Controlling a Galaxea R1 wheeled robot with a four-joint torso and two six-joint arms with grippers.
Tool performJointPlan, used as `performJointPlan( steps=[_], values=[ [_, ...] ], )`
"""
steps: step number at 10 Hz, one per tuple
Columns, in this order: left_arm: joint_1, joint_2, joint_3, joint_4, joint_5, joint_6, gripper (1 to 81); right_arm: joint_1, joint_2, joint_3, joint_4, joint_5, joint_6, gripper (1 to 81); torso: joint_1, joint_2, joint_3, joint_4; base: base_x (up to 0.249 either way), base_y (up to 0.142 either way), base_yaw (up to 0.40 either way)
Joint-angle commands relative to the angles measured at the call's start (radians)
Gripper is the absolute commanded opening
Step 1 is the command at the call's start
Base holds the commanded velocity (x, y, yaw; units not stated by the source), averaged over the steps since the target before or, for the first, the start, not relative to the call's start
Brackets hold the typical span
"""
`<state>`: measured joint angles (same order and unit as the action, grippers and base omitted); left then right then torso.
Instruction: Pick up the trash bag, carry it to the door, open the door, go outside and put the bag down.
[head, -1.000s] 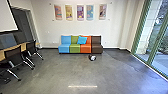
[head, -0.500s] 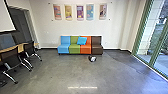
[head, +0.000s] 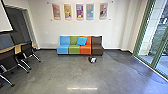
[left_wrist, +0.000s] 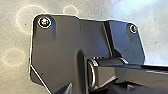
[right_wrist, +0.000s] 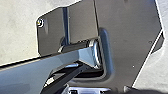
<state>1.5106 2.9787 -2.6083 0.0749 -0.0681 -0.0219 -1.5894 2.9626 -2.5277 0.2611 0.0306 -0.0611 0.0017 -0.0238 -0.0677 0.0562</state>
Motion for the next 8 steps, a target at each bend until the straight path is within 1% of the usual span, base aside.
performJointPlan(
  steps=[1, 8],
  values=[
    [-0.045, 0.002, 0.007, 0.013, 0.054, 0.01, 81.1, 0.024, 0.002, 0.009, -0.019, -0.063, -0.009, 81.1, 0.0, 0.0, 0.0, 0.0, 0.163, 0.0, 0.0],
    [-0.043, 0.004, 0.007, 0.013, 0.056, 0.01, 81.1, 0.025, 0.002, 0.011, -0.02, -0.061, -0.009, 81.1, 0.0, 0.0, 0.0, 0.0, 0.146, 0.0, 0.0]
  ],
)
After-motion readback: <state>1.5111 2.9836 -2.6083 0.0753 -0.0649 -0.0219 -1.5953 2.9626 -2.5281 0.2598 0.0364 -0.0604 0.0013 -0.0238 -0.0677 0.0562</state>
